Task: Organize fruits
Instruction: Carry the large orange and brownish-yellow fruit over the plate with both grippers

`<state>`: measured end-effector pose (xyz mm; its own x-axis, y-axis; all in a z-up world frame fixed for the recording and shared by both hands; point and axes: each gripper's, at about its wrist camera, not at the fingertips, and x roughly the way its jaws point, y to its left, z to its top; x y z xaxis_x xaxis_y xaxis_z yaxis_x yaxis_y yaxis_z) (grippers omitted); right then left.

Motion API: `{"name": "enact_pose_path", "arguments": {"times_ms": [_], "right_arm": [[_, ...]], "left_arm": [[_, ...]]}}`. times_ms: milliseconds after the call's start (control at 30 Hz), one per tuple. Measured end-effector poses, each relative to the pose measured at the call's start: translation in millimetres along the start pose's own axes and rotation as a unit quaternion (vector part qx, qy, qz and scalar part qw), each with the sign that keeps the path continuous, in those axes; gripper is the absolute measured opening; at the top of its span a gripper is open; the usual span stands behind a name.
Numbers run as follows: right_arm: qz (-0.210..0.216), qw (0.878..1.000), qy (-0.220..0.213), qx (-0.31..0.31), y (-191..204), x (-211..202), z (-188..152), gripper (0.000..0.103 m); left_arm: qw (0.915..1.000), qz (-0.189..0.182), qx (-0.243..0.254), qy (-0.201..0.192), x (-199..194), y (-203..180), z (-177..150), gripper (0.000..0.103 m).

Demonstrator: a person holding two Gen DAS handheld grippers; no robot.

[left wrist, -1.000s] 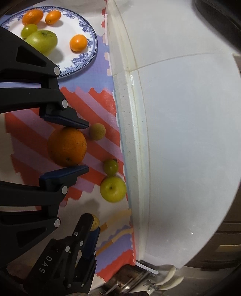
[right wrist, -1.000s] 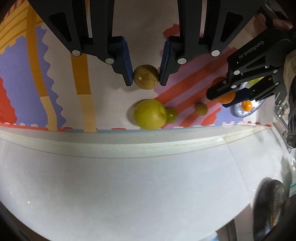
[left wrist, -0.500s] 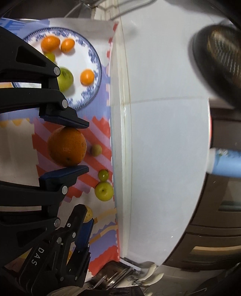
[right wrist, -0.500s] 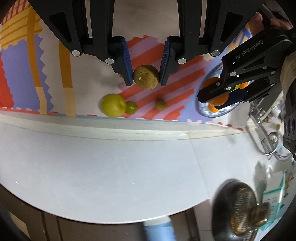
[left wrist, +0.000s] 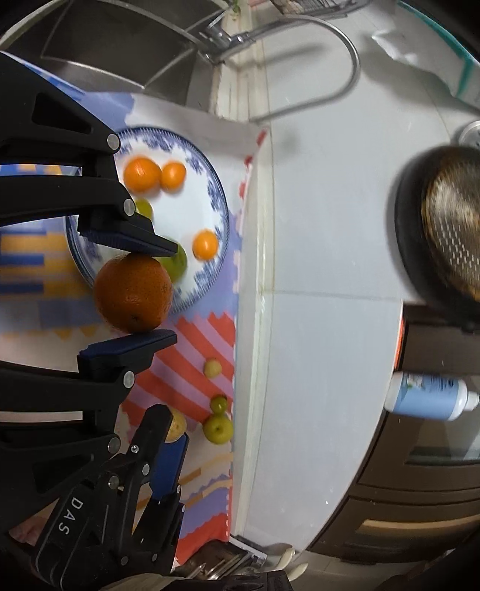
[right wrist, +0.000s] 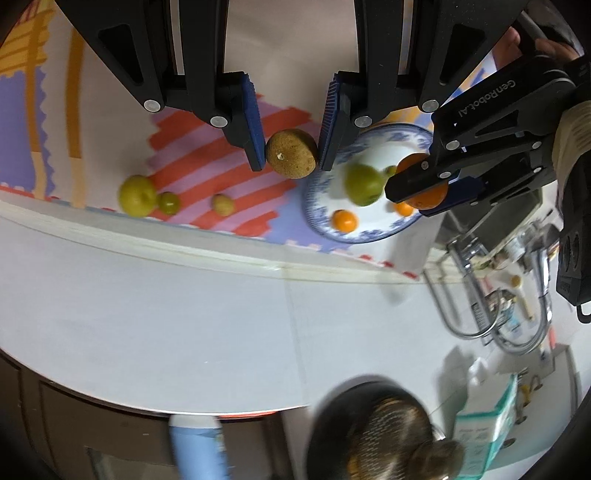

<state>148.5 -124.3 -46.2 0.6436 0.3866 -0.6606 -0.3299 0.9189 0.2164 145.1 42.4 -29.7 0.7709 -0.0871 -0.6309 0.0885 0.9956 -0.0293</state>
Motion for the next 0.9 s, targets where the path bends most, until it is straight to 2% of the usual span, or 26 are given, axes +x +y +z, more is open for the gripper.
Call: {"name": "enact_pose_path", "arguments": {"times_ms": [233,400,600,900], "right_arm": [[0.025,0.999,0.015,-0.017,34,18,-2,0.030],[0.037,0.998,0.046,-0.030,53,47,-4,0.030],[0.048,0.995,0.071,-0.046,66,77,-4,0.030],[0.061,0.992,0.091,-0.056,68,106,-4,0.030]], "left_arm": [[0.9999,0.008,-0.004,0.013,-3,31,-9,0.040],[0.9994,0.005,-0.018,0.030,10,55,-13,0.040],[0.9981,0.008,-0.027,0.055,31,75,-20,0.040],[0.9970,0.009,-0.039,0.066,50,85,-26,0.041]]}}
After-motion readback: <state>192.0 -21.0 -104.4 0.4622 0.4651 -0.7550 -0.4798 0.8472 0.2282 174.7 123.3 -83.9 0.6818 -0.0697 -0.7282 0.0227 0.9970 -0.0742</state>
